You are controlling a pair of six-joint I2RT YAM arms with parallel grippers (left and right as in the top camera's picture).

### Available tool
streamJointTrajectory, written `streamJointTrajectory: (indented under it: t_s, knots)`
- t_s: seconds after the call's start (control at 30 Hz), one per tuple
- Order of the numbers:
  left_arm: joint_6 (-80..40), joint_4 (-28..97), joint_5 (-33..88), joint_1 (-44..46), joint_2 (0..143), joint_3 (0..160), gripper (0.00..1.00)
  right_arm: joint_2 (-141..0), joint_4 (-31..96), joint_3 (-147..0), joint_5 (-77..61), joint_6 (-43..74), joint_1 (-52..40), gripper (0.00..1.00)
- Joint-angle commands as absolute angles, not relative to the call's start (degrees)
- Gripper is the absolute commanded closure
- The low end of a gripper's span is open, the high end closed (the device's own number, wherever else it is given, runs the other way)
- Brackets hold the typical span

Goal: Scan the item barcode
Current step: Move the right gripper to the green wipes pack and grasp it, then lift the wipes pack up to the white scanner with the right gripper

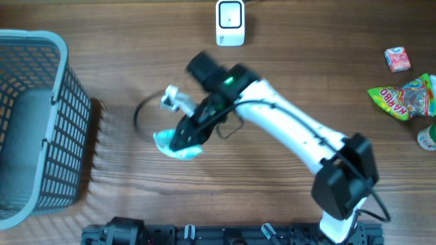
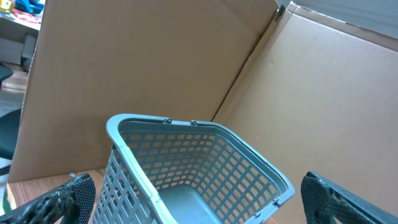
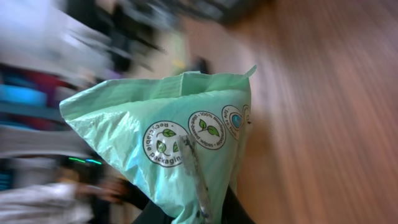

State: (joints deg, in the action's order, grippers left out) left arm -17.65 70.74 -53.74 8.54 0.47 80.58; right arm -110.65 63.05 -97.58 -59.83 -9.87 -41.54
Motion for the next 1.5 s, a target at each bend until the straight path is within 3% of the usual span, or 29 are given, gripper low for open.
streamJointTrajectory:
  t_s: [0.0,0.17,0.3,0.6,0.77,0.93,1.0,1.1,1.23,1.47]
  knots:
    - [-17.1,70.61,-53.65,8.8,0.36,80.47,0.0,-110.34,63.66,-97.76,-78.26,-7.25,-38.61,0.96]
    - [-17.1,70.61,-53.67,8.8,0.36,80.47,0.0,-110.34,64.36,-97.76,-78.56,-4.16,-38.24,0.96]
    - [-17.1,70.61,-53.65,8.8,0.36,80.47,0.0,-110.34,66.87,-97.76,-77.8,-11.03,-39.4,0.96]
    - [-17.1,70.61,-53.65,8.8,0.36,80.47,0.0,-110.34,67.09,-97.76,-76.25,-8.93,-39.79,0.96]
    - [-17.1,70.61,-53.65,8.8,0.36,80.47,0.0,-110.34,67.66,-97.76,-62.26,-5.48,-39.79,0.96]
    - [-17.1,70.61,-53.65,8.8,0.36,80.47,0.0,-110.34,67.29,-99.48,-20.16,9.26,-38.54,0.96]
    - [-17.1,70.61,-53.65,8.8,0.36,80.47,0.0,-110.34,59.27,-100.73,9.47,9.32,-37.76,0.95]
    - [-17.1,70.61,-53.65,8.8,0.36,80.47,0.0,-110.48,39.46,-100.22,29.8,-5.69,-37.69,0.95]
    - [-17.1,70.61,-53.67,8.8,0.36,80.47,0.0,-112.75,19.77,-99.68,30.15,-22.52,-35.4,0.96]
    - [-17.1,70.61,-53.65,8.8,0.36,80.47,0.0,-124.07,4.71,-101.16,32.14,-33.65,-29.32,0.96]
